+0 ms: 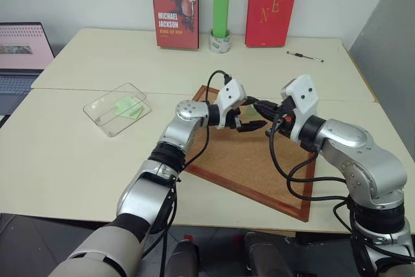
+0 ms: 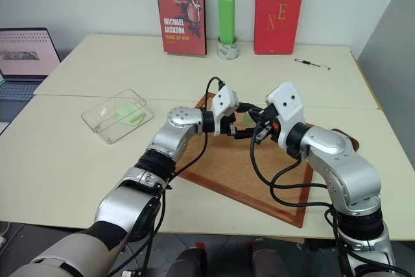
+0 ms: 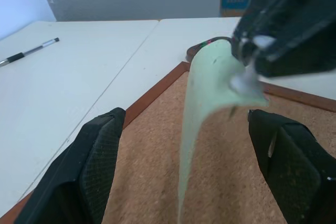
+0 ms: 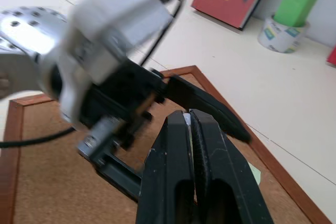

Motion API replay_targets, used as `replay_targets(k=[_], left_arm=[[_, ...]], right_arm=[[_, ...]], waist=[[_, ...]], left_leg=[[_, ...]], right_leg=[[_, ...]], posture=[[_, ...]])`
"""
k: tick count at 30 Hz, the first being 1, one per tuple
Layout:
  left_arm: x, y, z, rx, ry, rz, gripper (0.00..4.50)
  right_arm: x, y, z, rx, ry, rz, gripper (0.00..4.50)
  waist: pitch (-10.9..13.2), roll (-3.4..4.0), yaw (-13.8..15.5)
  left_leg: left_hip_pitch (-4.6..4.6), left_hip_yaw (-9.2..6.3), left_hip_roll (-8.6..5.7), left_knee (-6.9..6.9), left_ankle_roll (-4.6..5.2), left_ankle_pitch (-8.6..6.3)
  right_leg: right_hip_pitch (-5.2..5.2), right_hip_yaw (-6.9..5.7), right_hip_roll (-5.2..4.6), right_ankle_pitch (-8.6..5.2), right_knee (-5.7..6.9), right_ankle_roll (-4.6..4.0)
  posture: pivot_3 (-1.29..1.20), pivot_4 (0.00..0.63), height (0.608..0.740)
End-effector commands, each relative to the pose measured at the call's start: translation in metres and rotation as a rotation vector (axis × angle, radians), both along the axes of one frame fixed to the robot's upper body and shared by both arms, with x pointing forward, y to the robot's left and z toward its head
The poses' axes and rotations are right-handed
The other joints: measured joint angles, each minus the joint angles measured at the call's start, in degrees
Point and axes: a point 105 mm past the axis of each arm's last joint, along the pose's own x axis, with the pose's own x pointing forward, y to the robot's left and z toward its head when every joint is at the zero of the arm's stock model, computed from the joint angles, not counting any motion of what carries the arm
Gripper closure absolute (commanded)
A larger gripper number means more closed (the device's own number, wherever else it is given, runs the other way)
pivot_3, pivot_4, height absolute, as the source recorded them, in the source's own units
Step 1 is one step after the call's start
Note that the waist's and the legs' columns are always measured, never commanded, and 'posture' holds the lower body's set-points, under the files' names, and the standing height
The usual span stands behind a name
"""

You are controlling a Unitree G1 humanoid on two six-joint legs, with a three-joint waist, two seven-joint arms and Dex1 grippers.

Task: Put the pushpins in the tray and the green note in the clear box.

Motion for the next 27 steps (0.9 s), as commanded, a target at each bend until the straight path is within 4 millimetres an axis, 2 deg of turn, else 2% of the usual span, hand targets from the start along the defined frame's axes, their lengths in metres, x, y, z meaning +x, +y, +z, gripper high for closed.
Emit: replay_targets(k=[1,11,16,17,27], left_arm=[[0.004,-0.003,0.017,-0.025,-0.050,-0.005,1.38],[0.006,-0.001,0.012,-0.039,-0.028,-0.002,3.23],[0.003,-0.001,0.009,-0.043,-0.010,-0.018,4.34],[0.002,-0.001,0.008,-0.043,-0.006,-0.023,4.46],[0.000,0.001,0.001,-0.058,0.028,-0.030,4.46]], right_arm=[[-0.005,0.004,0.013,0.011,-0.052,0.010,4.50],[-0.005,0.006,0.014,0.023,-0.047,0.010,4.50],[-0.003,0.006,0.015,0.029,-0.050,0.004,4.50],[-0.003,0.006,0.016,0.031,-0.052,0.002,4.50],[-0.001,-0.007,0.028,0.080,-0.075,-0.050,4.50]], waist=[[0.00,0.00,0.00],[0.00,0.00,-0.04],[0.00,0.00,-0.03],[0.00,0.00,-0.03],[0.00,0.00,-0.03]], left_leg=[[0.00,0.00,0.00,0.00,0.00,0.00],[0.00,-0.01,0.00,0.03,0.00,0.00],[0.00,-0.01,0.00,0.06,0.00,0.00],[0.00,-0.01,0.00,0.07,0.00,0.00],[0.01,-0.01,0.00,0.09,0.00,0.00]], right_leg=[[0.00,0.00,0.00,0.00,0.01,0.00],[0.00,0.00,0.00,0.00,0.06,0.00],[0.00,0.00,0.00,0.00,0.10,0.00],[0.00,0.00,0.00,0.00,0.10,0.00],[0.00,0.00,0.00,0.00,0.13,0.00]], posture=[[0.00,0.150,0.740],[0.00,0.150,0.740],[0.00,0.150,0.740],[0.00,0.150,0.740],[0.00,0.150,0.740]])
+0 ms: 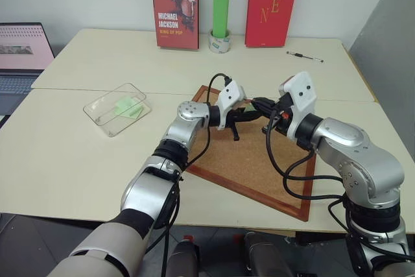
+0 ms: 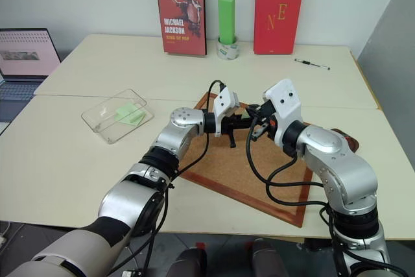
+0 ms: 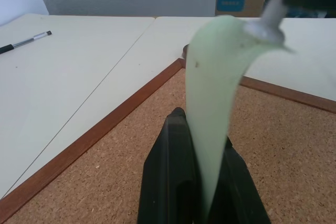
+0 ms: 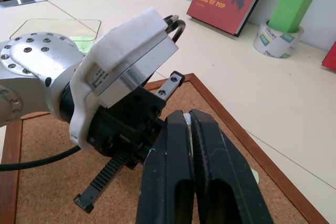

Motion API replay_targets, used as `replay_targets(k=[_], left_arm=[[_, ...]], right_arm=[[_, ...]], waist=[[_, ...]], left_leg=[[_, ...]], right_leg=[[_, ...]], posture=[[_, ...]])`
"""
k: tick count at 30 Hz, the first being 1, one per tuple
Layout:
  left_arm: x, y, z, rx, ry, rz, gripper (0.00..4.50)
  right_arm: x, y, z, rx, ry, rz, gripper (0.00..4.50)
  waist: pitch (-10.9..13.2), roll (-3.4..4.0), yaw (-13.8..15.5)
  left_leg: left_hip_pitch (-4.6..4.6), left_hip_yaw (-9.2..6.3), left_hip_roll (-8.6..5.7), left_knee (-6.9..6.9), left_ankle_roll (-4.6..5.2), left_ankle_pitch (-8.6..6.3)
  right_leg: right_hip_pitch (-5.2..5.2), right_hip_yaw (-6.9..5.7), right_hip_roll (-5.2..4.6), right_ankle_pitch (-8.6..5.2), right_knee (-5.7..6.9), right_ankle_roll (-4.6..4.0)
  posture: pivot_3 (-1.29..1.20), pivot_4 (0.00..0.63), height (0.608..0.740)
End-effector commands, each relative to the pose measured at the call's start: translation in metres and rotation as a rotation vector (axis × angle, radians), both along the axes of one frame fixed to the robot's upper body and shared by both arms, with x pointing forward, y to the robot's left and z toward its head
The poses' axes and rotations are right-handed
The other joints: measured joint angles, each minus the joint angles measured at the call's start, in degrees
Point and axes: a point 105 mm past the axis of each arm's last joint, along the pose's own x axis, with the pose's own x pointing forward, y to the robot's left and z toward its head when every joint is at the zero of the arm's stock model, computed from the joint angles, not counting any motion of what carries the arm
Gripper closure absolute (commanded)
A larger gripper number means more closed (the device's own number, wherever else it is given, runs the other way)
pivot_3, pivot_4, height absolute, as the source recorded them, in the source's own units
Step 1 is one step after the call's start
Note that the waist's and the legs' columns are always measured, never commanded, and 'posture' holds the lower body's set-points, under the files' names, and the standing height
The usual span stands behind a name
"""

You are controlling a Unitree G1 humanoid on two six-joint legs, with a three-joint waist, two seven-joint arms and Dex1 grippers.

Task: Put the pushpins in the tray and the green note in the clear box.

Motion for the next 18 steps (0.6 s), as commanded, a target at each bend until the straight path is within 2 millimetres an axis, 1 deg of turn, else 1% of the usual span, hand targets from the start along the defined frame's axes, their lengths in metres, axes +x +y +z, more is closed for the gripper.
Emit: replay_targets(k=[1,7,10,13,15,18], left_arm=[[-0.002,-0.003,0.007,-0.041,-0.017,-0.010,4.46],[-0.004,-0.005,0.000,-0.048,0.001,-0.002,4.46],[-0.005,-0.004,-0.002,-0.048,0.002,0.004,4.46],[-0.005,-0.003,-0.004,-0.050,0.004,0.015,4.46],[-0.006,-0.002,-0.005,-0.042,-0.007,0.013,4.46],[-0.007,0.000,-0.003,-0.040,-0.021,0.016,4.46]], right_arm=[[-0.003,-0.011,0.024,0.042,-0.076,-0.032,4.50],[-0.005,-0.044,0.033,0.034,-0.089,-0.133,4.50],[-0.007,-0.060,0.034,0.032,-0.083,-0.182,4.50],[-0.010,-0.078,0.030,0.014,-0.065,-0.235,4.50],[-0.012,-0.099,0.018,-0.046,-0.038,-0.308,4.50],[-0.013,-0.134,-0.007,-0.168,0.022,-0.435,4.50]], waist=[[0.00,0.00,0.01],[0.00,0.00,0.11],[0.00,0.00,0.08],[0.00,0.00,0.14],[0.00,0.00,0.21],[0.00,0.00,0.38]], left_leg=[[0.00,0.00,0.00,0.01,0.00,0.00],[-0.01,0.00,-0.01,0.05,0.00,0.00],[0.01,0.00,0.00,0.05,0.00,0.00],[0.02,0.00,-0.01,0.09,0.00,0.00],[0.02,0.00,-0.02,0.15,0.00,0.00],[0.02,0.00,-0.03,0.18,0.00,0.00]], right_leg=[[0.00,0.00,0.00,0.00,0.00,0.00],[0.00,0.00,0.00,0.00,0.04,0.00],[0.00,0.00,0.00,0.00,0.08,0.00],[0.01,0.01,0.00,0.00,0.16,0.00],[0.01,0.02,0.00,0.00,0.19,0.00],[0.03,0.02,-0.01,0.00,0.20,0.00]], posture=[[0.00,0.150,0.740],[0.00,0.150,0.740],[0.00,0.150,0.740],[0.00,0.150,0.740],[0.00,0.150,0.740],[0.00,0.150,0.740]])
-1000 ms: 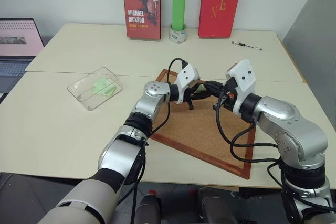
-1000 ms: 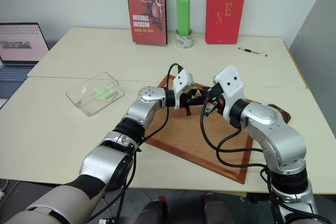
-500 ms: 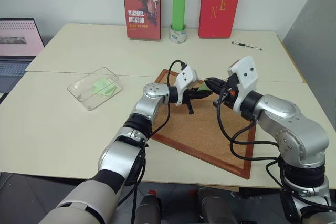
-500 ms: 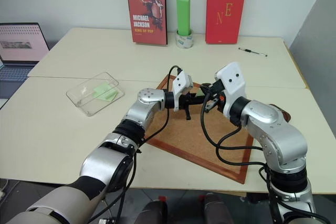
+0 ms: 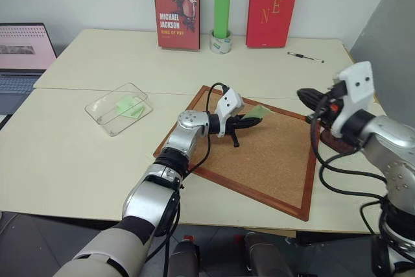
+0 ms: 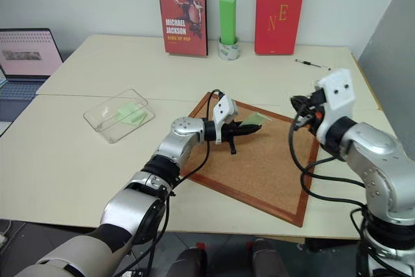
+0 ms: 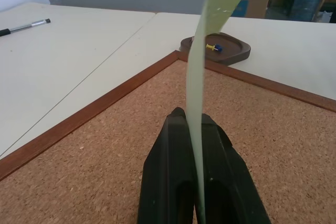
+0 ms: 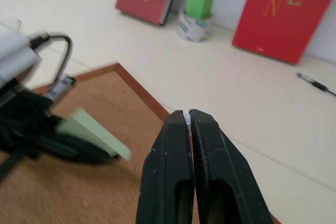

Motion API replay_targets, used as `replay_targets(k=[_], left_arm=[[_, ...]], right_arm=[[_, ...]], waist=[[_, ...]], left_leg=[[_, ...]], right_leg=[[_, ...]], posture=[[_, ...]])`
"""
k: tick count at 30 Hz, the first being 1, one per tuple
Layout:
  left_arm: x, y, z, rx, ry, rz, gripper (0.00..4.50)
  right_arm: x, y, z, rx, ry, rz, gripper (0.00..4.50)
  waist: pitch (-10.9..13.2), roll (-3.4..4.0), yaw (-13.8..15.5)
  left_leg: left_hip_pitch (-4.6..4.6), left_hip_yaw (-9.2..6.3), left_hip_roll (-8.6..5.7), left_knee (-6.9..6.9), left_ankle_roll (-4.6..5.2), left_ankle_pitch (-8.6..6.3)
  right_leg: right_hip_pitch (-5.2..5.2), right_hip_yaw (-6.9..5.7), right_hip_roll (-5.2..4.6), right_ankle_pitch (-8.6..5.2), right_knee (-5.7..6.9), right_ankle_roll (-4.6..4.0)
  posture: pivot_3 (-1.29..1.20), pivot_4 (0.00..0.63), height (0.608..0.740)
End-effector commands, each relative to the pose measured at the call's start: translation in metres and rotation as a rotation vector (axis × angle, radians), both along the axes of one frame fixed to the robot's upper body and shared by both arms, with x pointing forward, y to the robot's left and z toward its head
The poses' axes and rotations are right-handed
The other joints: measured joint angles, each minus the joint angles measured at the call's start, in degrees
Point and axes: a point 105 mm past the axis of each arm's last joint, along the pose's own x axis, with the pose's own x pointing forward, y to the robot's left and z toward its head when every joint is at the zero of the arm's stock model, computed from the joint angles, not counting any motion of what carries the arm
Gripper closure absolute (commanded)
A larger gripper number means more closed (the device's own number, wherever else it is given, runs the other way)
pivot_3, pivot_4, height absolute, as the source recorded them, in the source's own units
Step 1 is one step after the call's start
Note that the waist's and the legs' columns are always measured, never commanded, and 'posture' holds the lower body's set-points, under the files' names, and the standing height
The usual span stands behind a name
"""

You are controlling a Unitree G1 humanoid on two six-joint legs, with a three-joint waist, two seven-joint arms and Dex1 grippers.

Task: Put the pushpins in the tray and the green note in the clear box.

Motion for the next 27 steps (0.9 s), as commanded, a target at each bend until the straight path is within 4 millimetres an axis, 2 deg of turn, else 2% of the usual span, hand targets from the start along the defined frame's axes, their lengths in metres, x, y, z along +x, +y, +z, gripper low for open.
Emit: replay_targets(k=[1,7,12,16,22,27], left_arm=[[-0.003,-0.001,0.013,-0.017,-0.053,-0.008,4.46],[-0.006,0.004,0.015,-0.001,-0.079,0.004,4.46],[-0.007,0.004,0.017,0.006,-0.103,0.025,4.46],[-0.006,0.005,0.018,0.007,-0.111,0.044,4.46],[-0.005,0.007,0.017,0.010,-0.112,0.058,4.50],[-0.004,0.007,0.018,0.010,-0.112,0.062,4.50]], right_arm=[[-0.004,-0.036,-0.010,-0.119,0.002,-0.132,4.50],[0.008,-0.084,-0.053,-0.325,0.074,-0.287,4.50],[0.020,-0.102,-0.078,-0.389,0.111,-0.304,4.50],[0.029,-0.111,-0.086,-0.416,0.106,-0.319,4.50],[0.035,-0.108,-0.088,-0.394,0.101,-0.303,3.12],[0.036,-0.107,-0.084,-0.386,0.100,-0.301,2.18]], waist=[[0.00,0.00,0.04],[0.01,-0.01,-0.47],[0.01,-0.01,-0.59],[0.01,-0.01,-0.56],[0.01,-0.01,-0.45],[0.01,-0.01,-0.44]], left_leg=[[0.00,0.00,0.00,0.01,0.00,0.00],[0.18,0.09,-0.03,0.10,0.00,0.00],[0.31,0.11,-0.02,0.12,0.04,0.03],[0.30,0.12,-0.04,0.14,0.05,0.04],[0.25,0.12,-0.05,0.11,0.05,0.03],[0.26,0.12,-0.06,0.13,0.05,0.04]], right_leg=[[0.00,0.02,0.00,0.00,0.01,0.00],[0.01,0.13,0.01,0.00,0.29,0.01],[0.01,0.16,0.04,0.00,0.53,0.01],[0.02,0.18,0.03,0.00,0.53,0.01],[0.00,0.18,0.03,0.00,0.50,0.00],[0.01,0.19,0.02,0.00,0.51,0.00]], posture=[[0.00,0.150,0.740],[0.00,0.150,0.740],[0.00,0.150,0.740],[0.00,0.150,0.740],[0.00,0.150,0.740],[0.00,0.150,0.740]])
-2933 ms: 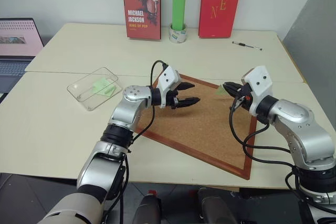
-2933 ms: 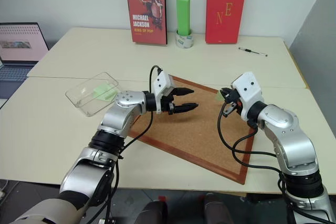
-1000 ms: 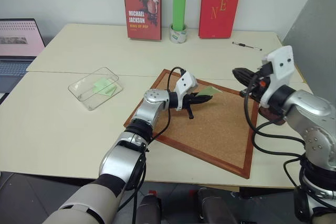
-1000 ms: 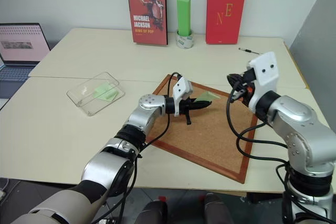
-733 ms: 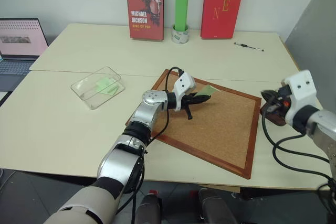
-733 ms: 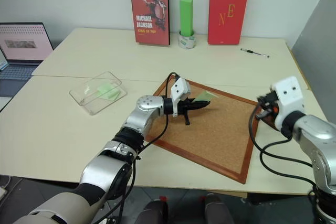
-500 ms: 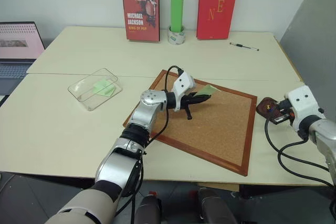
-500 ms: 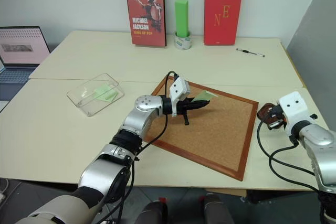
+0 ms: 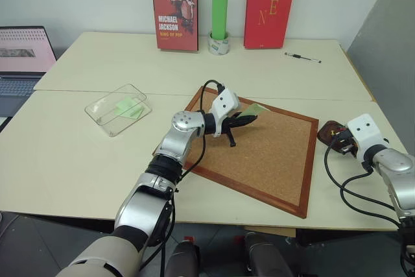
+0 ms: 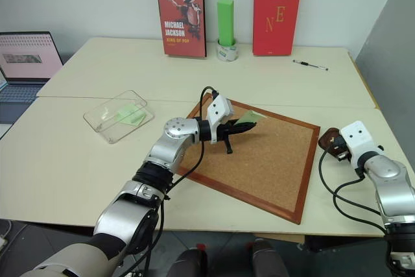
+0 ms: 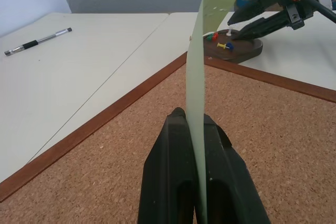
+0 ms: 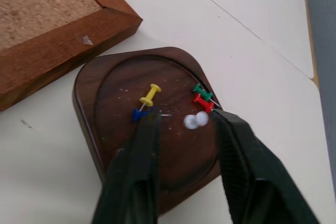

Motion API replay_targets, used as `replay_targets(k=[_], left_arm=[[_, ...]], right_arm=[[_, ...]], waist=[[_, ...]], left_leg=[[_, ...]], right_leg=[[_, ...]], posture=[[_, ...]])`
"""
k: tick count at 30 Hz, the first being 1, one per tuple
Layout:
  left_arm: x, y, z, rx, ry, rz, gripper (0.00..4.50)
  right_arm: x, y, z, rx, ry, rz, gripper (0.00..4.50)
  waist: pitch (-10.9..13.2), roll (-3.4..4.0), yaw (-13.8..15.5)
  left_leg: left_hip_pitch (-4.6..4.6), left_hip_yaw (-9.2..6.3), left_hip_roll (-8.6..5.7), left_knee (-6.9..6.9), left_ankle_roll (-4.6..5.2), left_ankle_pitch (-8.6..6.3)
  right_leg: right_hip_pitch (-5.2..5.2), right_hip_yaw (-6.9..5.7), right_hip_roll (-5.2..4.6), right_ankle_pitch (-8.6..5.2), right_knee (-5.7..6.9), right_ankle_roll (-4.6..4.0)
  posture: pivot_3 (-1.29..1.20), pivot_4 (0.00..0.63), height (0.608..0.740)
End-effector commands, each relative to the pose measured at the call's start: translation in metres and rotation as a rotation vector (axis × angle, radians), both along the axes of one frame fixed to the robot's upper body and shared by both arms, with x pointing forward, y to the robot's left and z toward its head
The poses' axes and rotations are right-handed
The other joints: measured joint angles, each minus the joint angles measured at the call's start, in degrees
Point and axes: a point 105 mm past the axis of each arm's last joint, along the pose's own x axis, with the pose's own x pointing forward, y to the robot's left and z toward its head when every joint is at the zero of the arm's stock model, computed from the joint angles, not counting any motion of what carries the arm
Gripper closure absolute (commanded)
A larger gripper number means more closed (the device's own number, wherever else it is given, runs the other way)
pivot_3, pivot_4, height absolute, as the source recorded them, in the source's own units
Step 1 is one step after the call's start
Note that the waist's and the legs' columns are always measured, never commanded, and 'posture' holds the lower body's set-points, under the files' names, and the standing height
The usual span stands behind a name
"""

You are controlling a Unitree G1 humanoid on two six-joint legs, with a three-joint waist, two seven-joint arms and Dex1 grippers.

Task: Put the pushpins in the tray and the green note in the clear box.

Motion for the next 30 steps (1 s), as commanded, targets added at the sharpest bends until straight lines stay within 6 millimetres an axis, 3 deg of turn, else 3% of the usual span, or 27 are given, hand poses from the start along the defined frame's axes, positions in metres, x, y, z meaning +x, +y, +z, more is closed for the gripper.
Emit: replay_targets(k=[1,4,9,11,13,16,19,22,30], left_arm=[[-0.001,-0.004,0.011,-0.009,-0.045,-0.008,4.50],[0.000,-0.005,0.012,-0.010,-0.047,-0.009,4.50],[0.004,-0.001,0.021,-0.019,-0.078,0.020,4.50],[0.008,0.006,0.029,0.011,-0.134,0.058,4.50],[0.017,0.022,0.048,0.024,-0.197,0.153,4.50],[0.022,0.053,0.068,0.041,-0.225,0.267,4.50],[0.018,0.086,0.074,0.088,-0.222,0.352,4.50],[0.017,0.145,0.080,0.162,-0.211,0.536,4.50],[-0.002,0.271,0.068,0.388,-0.112,0.883,4.50]], right_arm=[[0.004,0.001,0.019,-0.005,-0.056,0.009,1.93],[0.004,0.002,0.028,0.006,-0.085,0.004,1.25],[-0.002,0.008,0.057,0.015,-0.160,0.026,1.25],[-0.005,0.020,0.070,0.042,-0.193,0.092,1.25],[-0.012,0.049,0.083,0.095,-0.209,0.245,1.25],[-0.024,0.096,0.092,0.189,-0.204,0.488,1.25],[-0.034,0.133,0.102,0.277,-0.204,0.664,1.25],[-0.036,0.167,0.115,0.359,-0.204,0.805,1.25],[-0.038,0.224,0.119,0.453,-0.141,1.041,1.25]], waist=[[0.00,0.00,-0.04],[0.00,0.00,-0.03],[0.00,0.00,-0.01],[0.00,0.00,-0.01],[0.01,-0.01,-0.27],[0.01,-0.01,-0.58],[0.01,-0.01,-1.11],[0.00,0.00,-1.58],[0.07,-0.05,-1.34]], left_leg=[[0.01,0.00,0.00,0.00,0.00,0.00],[0.02,0.00,0.00,0.00,0.00,0.00],[0.00,-0.01,0.00,0.00,0.00,0.00],[0.00,-0.01,0.00,-0.01,0.00,0.00],[0.00,-0.01,0.01,-0.01,0.00,0.00],[0.02,-0.04,0.04,-0.02,0.00,0.00],[0.03,-0.05,0.08,-0.02,0.00,0.00],[0.05,-0.05,0.08,-0.01,0.00,0.00],[0.05,-0.15,0.22,-0.06,-0.01,0.00]], right_leg=[[0.00,0.00,0.00,0.00,0.00,0.00],[0.00,-0.01,0.00,0.00,0.02,0.00],[0.00,0.00,0.00,0.00,0.01,0.00],[0.00,-0.01,0.00,0.00,0.01,0.00],[-0.01,0.00,0.01,0.00,0.01,0.00],[-0.01,-0.02,0.04,0.00,0.04,0.00],[-0.01,-0.03,0.05,0.00,0.04,0.00],[0.02,-0.04,0.03,0.00,0.04,0.00],[-0.06,-0.29,0.09,-0.07,0.11,-0.19]], posture=[[0.00,0.150,0.740],[0.00,0.150,0.740],[0.00,0.150,0.740],[0.00,0.150,0.740],[0.00,0.150,0.740],[0.00,0.150,0.740],[0.00,0.150,0.740],[0.00,0.150,0.740],[0.00,0.150,0.740]])
